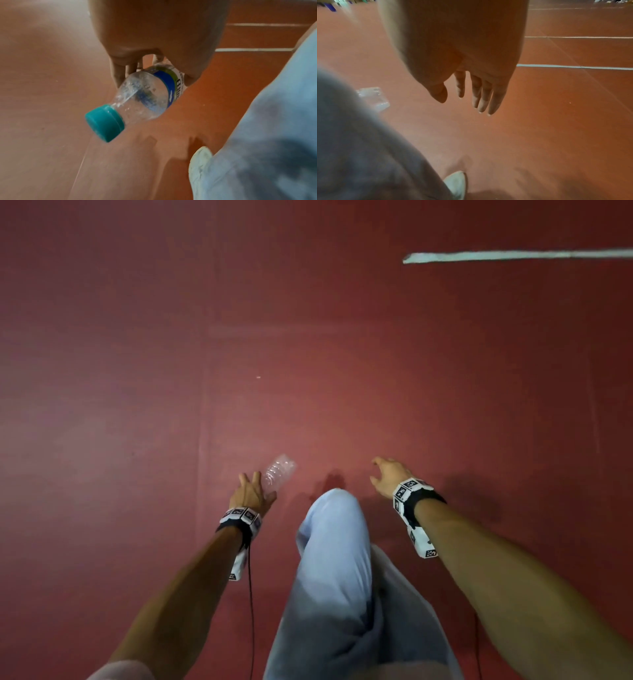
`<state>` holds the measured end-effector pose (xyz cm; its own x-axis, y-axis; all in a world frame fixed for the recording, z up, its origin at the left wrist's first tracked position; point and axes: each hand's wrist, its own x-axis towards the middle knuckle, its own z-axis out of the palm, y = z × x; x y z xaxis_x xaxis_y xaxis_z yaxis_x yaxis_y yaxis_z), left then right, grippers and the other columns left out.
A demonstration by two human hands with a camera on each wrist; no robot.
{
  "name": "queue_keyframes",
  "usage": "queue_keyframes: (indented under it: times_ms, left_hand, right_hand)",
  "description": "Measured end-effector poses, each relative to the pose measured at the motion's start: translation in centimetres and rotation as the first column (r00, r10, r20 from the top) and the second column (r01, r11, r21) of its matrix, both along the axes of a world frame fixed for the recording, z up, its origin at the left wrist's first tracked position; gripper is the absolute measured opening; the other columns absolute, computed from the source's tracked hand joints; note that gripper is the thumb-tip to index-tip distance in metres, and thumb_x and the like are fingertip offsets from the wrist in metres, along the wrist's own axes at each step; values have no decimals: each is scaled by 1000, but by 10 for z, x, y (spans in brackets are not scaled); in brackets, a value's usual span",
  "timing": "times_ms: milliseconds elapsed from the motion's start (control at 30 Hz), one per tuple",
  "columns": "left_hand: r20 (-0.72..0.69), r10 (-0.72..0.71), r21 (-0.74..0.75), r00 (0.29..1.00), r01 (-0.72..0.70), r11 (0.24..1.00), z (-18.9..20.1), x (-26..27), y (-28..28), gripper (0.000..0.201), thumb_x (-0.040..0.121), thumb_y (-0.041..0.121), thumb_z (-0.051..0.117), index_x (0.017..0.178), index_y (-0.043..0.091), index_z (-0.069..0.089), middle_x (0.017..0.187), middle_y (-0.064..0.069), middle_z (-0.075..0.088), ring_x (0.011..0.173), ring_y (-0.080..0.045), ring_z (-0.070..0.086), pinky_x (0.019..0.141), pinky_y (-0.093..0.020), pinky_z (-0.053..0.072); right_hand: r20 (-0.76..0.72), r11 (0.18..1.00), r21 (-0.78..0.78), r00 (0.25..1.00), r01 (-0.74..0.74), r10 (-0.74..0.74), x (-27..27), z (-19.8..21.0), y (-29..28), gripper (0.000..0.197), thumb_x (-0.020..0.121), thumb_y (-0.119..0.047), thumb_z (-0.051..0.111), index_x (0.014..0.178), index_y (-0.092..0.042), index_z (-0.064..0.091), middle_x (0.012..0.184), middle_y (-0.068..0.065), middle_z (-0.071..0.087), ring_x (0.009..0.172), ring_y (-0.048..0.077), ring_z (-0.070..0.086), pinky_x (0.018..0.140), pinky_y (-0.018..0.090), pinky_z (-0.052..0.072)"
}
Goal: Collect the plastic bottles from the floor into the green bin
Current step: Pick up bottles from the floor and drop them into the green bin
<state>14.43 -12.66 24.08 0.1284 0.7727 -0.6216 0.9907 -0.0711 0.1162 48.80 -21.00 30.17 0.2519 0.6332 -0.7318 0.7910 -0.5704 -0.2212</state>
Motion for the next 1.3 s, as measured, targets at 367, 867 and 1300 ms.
queue_keyframes:
  times_ms: [367,867,1300]
  left_hand:
    - [362,87,86,928,-126,988,347,-31,-122,72,92,56,63,150,22,37,105,-10,70,95,-28,68,86,-38,54]
    - [530,228,252,817,-408,877,498,-267,-396,96,69,58,80,150,30,36,126,4,44,109,-19,61,90,-41,57]
    - [614,776,109,148,-989,102,532,-631,-815,62,68,49,89,118,32,57,100,11,72,86,-5,70,82,-34,60]
  right_hand:
    - [-498,915,224,846,336,-189,-153,289,-64,61,91,-49,68,143,-29,45,126,2,61,114,21,61,99,34,48]
    - [-661,926,374,713,44,233,-385,439,-227,60,61,-74,80,108,-40,64,117,-16,61,116,17,60,94,51,57]
    - [-767,841,395,371,-369,523,-892,460,-487,59,65,-70,79,113,-38,65,115,-20,56,116,14,58,93,54,57]
